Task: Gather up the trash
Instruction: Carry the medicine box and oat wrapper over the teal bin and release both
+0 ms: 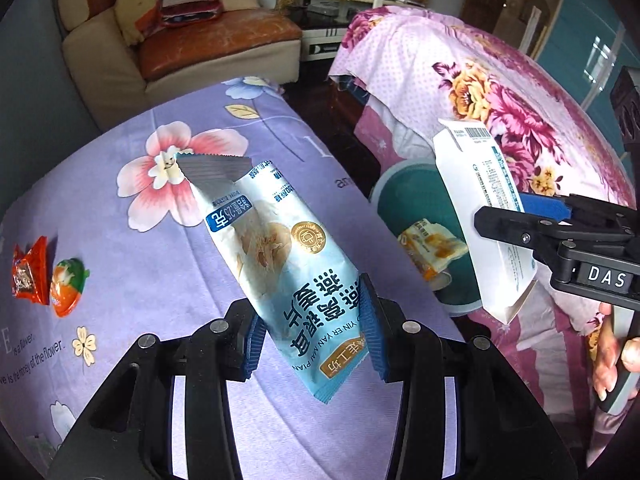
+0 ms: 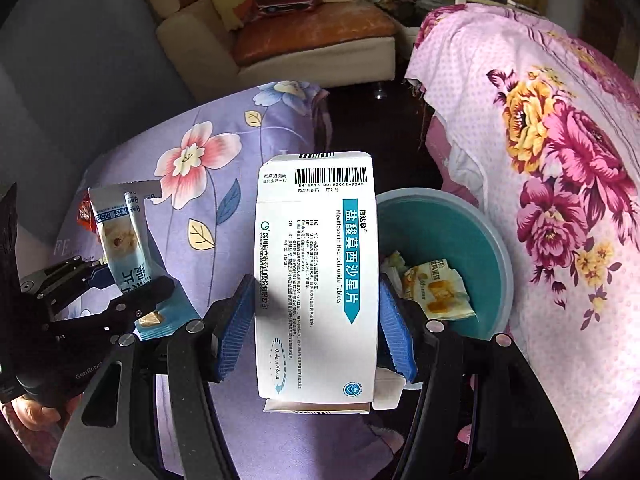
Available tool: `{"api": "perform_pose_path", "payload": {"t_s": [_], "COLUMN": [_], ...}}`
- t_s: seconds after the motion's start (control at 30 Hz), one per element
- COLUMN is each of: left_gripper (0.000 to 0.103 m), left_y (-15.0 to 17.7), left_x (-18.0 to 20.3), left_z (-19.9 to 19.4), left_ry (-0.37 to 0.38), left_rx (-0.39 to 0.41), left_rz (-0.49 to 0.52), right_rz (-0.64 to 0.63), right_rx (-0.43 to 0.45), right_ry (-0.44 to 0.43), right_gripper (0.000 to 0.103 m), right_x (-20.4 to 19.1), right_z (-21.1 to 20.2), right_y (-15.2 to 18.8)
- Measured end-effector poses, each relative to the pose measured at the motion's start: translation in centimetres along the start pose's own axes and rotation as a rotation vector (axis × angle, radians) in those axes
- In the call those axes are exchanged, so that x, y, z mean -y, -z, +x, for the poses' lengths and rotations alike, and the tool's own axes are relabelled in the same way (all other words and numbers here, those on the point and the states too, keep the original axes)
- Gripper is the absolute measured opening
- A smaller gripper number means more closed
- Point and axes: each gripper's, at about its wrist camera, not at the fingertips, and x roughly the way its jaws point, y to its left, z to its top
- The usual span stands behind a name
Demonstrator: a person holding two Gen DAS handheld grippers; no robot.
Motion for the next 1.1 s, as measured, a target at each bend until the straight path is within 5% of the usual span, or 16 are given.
{"api": "perform_pose_path", "payload": {"t_s": [0.83,0.9,1.1], "left_gripper": [0.044,0.047,0.083], "left_y": [-3.6,-3.8,-4.1], "left_x": [9.7,10.3,9.9], "left_z": [6.3,6.7,7.2], "left_ry": [0.122,0.128,0.113], "left_rx": [-0.076,-0.079,-0.071], "left_rz": [0.140,0.147,0.120], "right_rz": [0.193,0.199,0.192], "right_rx": [0.007,0.002,-0.008], "right_ry": [0.098,0.101,0.105], "right_gripper": [0.058,0.058,0.058], "right_x": [11.2,11.4,11.1], "right_z": [0.5,0.7,1.2], "right_y": [1.2,1.2,1.0]}}
